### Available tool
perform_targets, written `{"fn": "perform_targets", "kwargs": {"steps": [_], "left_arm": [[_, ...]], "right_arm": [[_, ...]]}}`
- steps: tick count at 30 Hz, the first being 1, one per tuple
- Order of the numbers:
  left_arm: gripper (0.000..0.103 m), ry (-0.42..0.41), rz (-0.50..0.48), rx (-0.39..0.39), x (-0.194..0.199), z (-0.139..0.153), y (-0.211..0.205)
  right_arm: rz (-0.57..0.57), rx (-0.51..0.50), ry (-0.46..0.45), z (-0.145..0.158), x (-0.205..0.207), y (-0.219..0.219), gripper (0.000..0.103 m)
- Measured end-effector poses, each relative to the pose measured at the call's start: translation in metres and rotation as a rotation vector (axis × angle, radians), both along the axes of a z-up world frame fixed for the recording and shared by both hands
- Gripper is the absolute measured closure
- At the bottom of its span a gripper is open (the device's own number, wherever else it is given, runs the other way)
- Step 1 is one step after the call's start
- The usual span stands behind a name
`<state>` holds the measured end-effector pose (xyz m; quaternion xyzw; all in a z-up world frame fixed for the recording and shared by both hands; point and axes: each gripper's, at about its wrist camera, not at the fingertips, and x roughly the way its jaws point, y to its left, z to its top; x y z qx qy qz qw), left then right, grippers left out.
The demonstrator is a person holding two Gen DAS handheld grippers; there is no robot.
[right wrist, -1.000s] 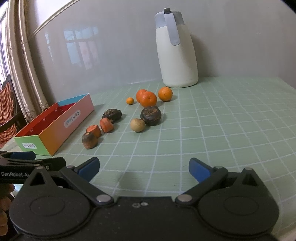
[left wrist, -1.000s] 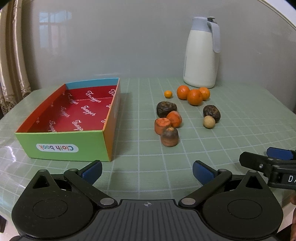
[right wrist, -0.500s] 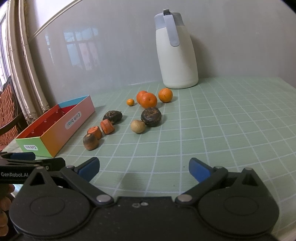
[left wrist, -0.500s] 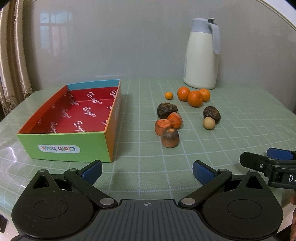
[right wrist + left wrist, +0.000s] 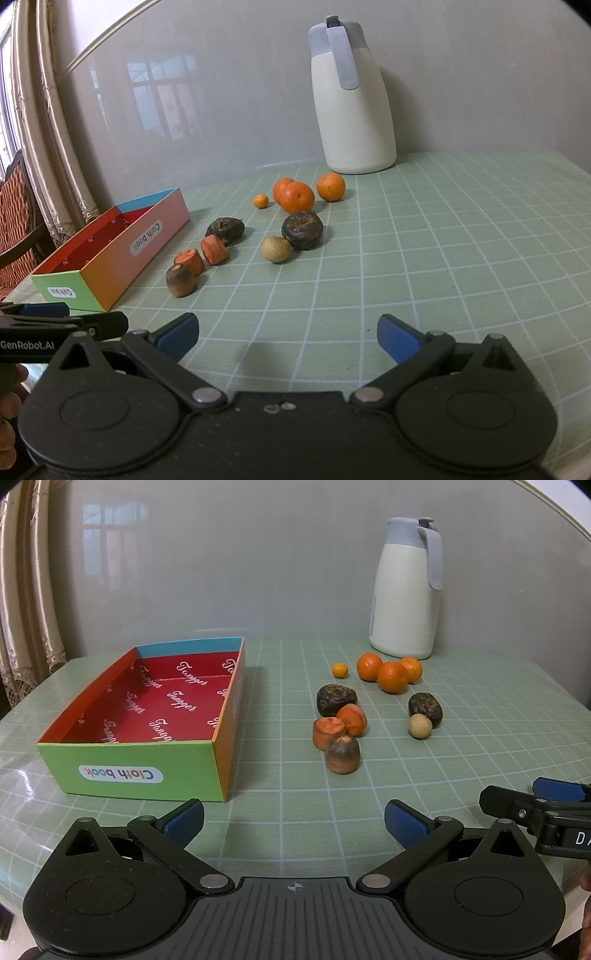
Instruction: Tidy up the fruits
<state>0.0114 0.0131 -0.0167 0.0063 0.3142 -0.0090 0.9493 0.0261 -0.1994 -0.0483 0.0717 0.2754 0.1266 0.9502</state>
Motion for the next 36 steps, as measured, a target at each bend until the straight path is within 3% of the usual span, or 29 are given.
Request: {"fn": "perform_targets", "kwargs": {"steps": [36], "left_arm": [[0.000, -0.011, -0.001, 0.009, -0.0030, 0.0012, -0.0014]], "right_arm": [[-0.020, 0.020, 0.003, 0.0012, 0.0002, -0.0062, 0.000]]}}
